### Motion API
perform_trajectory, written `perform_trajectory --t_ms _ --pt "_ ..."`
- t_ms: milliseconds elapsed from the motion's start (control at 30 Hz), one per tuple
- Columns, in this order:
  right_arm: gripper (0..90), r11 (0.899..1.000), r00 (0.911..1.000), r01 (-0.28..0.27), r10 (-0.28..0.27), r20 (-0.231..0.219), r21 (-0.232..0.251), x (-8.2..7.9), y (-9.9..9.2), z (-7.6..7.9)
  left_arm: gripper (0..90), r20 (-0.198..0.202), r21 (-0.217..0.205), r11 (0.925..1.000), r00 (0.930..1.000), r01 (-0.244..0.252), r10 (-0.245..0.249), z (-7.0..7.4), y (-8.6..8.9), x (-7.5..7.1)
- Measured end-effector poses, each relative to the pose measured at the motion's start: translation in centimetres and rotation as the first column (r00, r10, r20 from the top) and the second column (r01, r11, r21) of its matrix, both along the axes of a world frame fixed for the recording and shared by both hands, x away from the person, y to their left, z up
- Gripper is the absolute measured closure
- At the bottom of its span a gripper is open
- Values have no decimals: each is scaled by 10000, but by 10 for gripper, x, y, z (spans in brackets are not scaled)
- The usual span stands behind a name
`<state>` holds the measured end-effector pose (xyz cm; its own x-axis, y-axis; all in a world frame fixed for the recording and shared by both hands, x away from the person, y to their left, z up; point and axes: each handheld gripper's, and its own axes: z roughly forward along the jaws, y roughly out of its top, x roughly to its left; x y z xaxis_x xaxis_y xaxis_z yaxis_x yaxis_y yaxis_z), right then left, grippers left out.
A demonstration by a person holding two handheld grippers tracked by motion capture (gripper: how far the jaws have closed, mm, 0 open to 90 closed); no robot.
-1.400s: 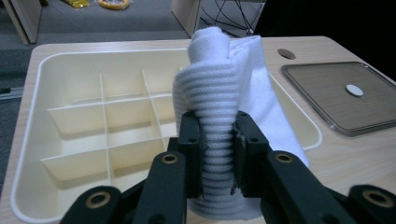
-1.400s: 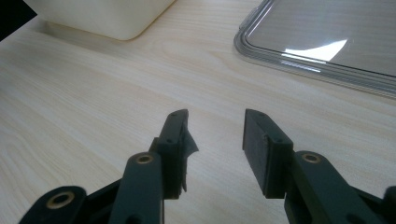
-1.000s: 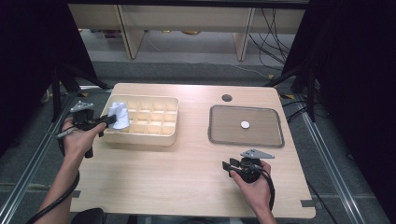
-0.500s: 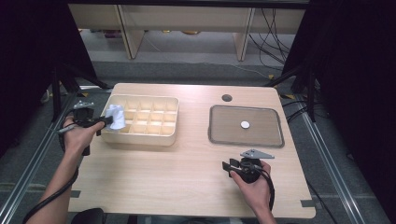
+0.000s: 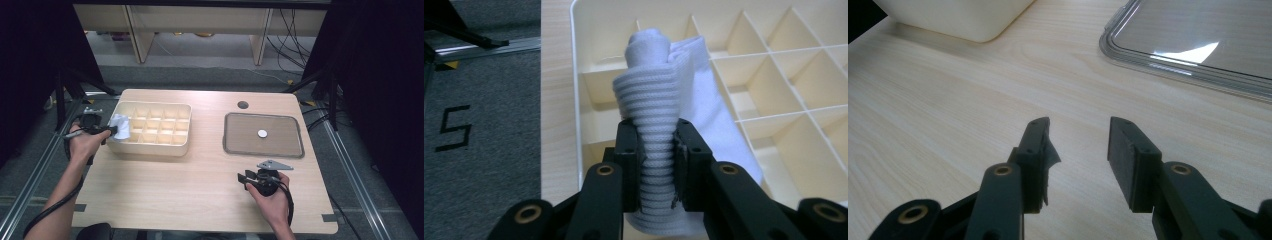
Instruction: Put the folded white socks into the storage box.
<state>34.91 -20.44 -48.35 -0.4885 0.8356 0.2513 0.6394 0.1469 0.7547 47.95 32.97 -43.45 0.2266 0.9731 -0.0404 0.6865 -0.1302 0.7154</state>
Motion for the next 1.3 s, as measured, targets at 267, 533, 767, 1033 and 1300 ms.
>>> perform_trajectory --t_ms 267,533,767,1033,1300 --pt "614 10000 9999 2 -2 132 -42 0 -1 1 749 -499 730 9973 9987 -88 125 -3 -1 5" --pt "615 9998 9999 -30 28 97 180 1 0 0 750 -806 1684 9854 9967 234 -99 -4 -6 8" --pt "615 10000 9999 73 -73 101 14 1 -1 2 752 -1099 2108 9765 9937 442 -212 -6 -9 11" --pt "617 10000 10000 58 -58 67 38 1 -1 2 755 -1290 2588 9640 9912 617 -288 -8 -12 14" --pt "617 9999 9999 88 -88 110 -50 1 -2 3 757 -1619 2912 9529 9861 843 -377 -8 -13 18"
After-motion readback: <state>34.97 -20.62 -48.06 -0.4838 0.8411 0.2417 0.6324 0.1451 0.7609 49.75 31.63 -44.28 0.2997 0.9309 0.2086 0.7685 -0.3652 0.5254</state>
